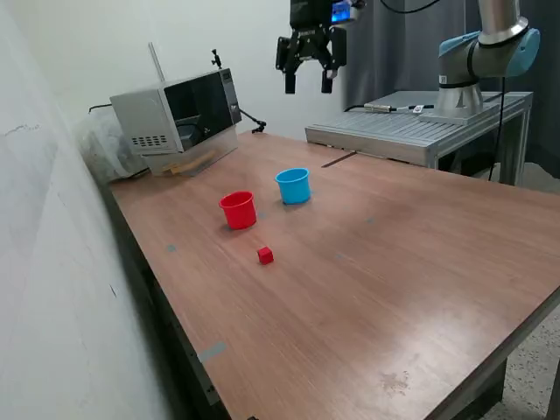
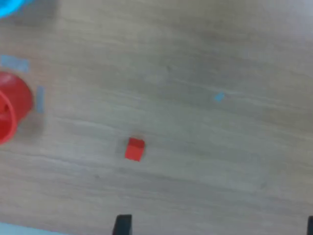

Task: Place red objects in the red bin, and blue objects in the blue bin.

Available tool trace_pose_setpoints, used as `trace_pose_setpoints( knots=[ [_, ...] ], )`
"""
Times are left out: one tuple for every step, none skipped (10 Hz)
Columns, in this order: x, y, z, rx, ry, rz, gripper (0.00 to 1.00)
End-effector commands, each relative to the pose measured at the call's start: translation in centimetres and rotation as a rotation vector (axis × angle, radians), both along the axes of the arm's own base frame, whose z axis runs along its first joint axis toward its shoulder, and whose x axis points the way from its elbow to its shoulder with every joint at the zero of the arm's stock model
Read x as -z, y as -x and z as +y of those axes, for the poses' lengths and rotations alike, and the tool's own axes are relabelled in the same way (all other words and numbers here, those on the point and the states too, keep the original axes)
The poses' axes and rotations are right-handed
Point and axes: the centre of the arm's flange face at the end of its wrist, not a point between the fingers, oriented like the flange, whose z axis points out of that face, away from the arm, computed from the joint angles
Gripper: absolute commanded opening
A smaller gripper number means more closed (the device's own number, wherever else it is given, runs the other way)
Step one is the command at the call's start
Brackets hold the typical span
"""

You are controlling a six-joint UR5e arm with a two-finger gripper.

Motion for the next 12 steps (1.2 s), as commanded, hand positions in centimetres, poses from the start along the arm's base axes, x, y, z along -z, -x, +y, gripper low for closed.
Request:
trace_pose_setpoints(
  knots=[
    [8.1,4.7,0.2,0.02,0.007,-0.024,1.0],
    [11.5,6.1,0.5,0.027,0.006,-0.026,1.0],
    [14.5,7.6,0.9,0.037,0.004,-0.042,1.0],
    [16.8,8.9,1.0,0.08,0.012,-0.051,1.0],
    [18.7,10.0,1.7,0.118,0.018,-0.064,1.0],
    [19.9,10.6,1.9,0.138,0.015,-0.069,1.0],
    [20.2,11.2,2.0,0.158,0.018,-0.06,1.0],
    [20.3,12.1,2.0,0.193,0.028,-0.044,1.0],
    [20.7,12.6,2.0,0.213,0.033,-0.041,1.0],
    [21.7,12.9,2.0,0.214,0.033,-0.047,1.0],
    [22.7,13.2,2.0,0.214,0.033,-0.05,1.0],
    [23.6,13.6,2.0,0.215,0.033,-0.052,1.0]
  ],
)
